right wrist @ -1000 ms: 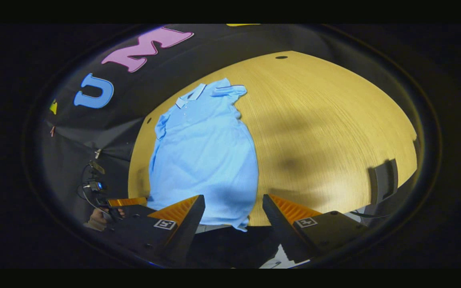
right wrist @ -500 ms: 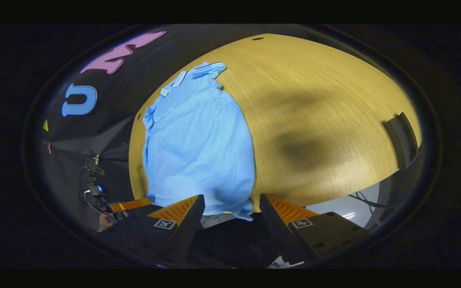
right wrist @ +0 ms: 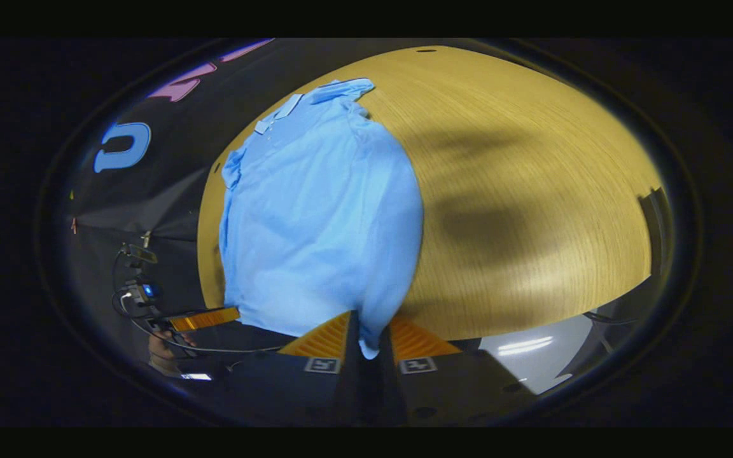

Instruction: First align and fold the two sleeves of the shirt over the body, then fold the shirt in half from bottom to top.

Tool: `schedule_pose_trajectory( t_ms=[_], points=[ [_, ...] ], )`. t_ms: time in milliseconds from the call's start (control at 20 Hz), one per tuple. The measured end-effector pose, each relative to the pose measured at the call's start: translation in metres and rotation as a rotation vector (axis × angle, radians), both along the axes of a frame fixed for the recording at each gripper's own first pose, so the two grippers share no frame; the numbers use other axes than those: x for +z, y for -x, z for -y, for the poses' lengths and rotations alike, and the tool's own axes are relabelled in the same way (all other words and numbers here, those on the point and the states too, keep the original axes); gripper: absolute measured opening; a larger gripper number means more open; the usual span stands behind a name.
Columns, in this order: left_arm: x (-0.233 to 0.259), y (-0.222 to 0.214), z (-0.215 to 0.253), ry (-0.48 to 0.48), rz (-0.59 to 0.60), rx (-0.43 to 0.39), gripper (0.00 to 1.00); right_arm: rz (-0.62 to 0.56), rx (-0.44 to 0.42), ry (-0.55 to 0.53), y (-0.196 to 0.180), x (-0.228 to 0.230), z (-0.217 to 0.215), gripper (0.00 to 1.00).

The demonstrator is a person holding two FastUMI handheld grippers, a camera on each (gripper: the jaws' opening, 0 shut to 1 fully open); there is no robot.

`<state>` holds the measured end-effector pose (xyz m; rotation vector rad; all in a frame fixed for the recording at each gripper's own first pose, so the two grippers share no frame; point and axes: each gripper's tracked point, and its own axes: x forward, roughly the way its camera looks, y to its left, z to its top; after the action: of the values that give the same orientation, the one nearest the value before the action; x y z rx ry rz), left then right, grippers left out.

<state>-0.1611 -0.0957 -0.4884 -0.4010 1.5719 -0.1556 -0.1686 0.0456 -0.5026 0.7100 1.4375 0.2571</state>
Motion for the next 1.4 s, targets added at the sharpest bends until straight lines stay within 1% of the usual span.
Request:
schedule_pose_trajectory(
  t_ms=[50,100,150,200,250,300,350,400,450,500,550,650,700,750,800,850,900,1050,1150,1200,1300,1400],
  points=[
    [0.002,-0.002,0.001,-0.002,0.019,-0.005,0.36,-0.007,-0.019,-0.017,-0.001,-0.001,-0.001,0.11],
    [0.001,-0.002,0.001,-0.002,0.029,-0.013,0.32,-0.007,-0.043,-0.029,-0.003,-0.003,0.000,0.10],
    [0.003,-0.005,0.000,0.000,0.043,-0.011,0.29,-0.010,-0.055,-0.040,-0.003,-0.001,0.001,0.05],
    [0.004,-0.006,0.001,0.008,0.056,-0.009,0.14,-0.008,-0.053,-0.044,-0.004,-0.002,-0.002,0.00],
    [0.005,-0.008,0.001,0.015,0.066,-0.009,0.11,0.004,-0.043,-0.038,-0.004,-0.002,0.000,0.12],
    [0.009,-0.011,0.000,0.018,0.080,-0.011,0.08,0.025,-0.029,-0.034,-0.006,0.001,0.004,0.06],
    [0.013,-0.017,0.000,0.023,0.101,-0.013,0.07,0.046,-0.025,-0.047,-0.011,0.008,0.003,0.00],
    [0.019,-0.024,0.000,0.028,0.130,-0.016,0.07,0.072,-0.027,-0.066,-0.019,0.017,0.000,0.00],
    [0.025,-0.034,-0.002,0.030,0.163,-0.021,0.07,0.103,-0.028,-0.077,-0.029,0.025,0.000,0.06],
    [0.033,-0.046,-0.003,0.034,0.200,-0.024,0.07,0.136,-0.028,-0.086,-0.039,0.034,-0.001,0.06],
    [0.041,-0.058,-0.003,0.039,0.237,-0.024,0.07,0.172,-0.029,-0.096,-0.051,0.044,-0.001,0.12],
    [0.060,-0.091,-0.004,0.052,0.321,-0.016,0.07,0.248,-0.029,-0.116,-0.079,0.064,-0.003,0.12],
    [0.071,-0.107,-0.005,0.059,0.364,-0.012,0.07,0.286,-0.027,-0.127,-0.093,0.076,-0.004,0.06],
    [0.079,-0.125,-0.006,0.061,0.404,-0.008,0.07,0.326,-0.027,-0.137,-0.110,0.087,-0.006,0.06],
    [0.086,-0.143,-0.008,0.055,0.438,-0.003,0.07,0.366,-0.032,-0.146,-0.127,0.097,-0.007,0.12],
    [0.091,-0.161,-0.013,0.039,0.465,0.004,0.07,0.403,-0.036,-0.157,-0.145,0.109,-0.007,0.12],
    [0.097,-0.179,-0.014,0.030,0.489,0.012,0.07,0.443,-0.038,-0.157,-0.163,0.118,-0.006,0.06],
    [0.120,-0.237,-0.011,0.029,0.586,0.032,0.07,0.569,-0.023,-0.129,-0.221,0.145,0.000,0.06],
    [0.131,-0.280,-0.012,0.006,0.646,0.030,0.07,0.644,-0.008,-0.098,-0.268,0.160,0.002,0.06],
    [0.130,-0.302,-0.015,-0.015,0.660,0.029,0.07,0.672,-0.004,-0.084,-0.293,0.165,0.003,0.06],
    [0.124,-0.342,-0.021,-0.069,0.645,0.048,0.07,0.693,-0.010,-0.071,-0.344,0.170,0.001,0.06],
    [0.121,-0.386,-0.021,-0.106,0.654,0.072,0.07,0.731,0.013,-0.027,-0.396,0.168,-0.004,0.06]
  ],
)
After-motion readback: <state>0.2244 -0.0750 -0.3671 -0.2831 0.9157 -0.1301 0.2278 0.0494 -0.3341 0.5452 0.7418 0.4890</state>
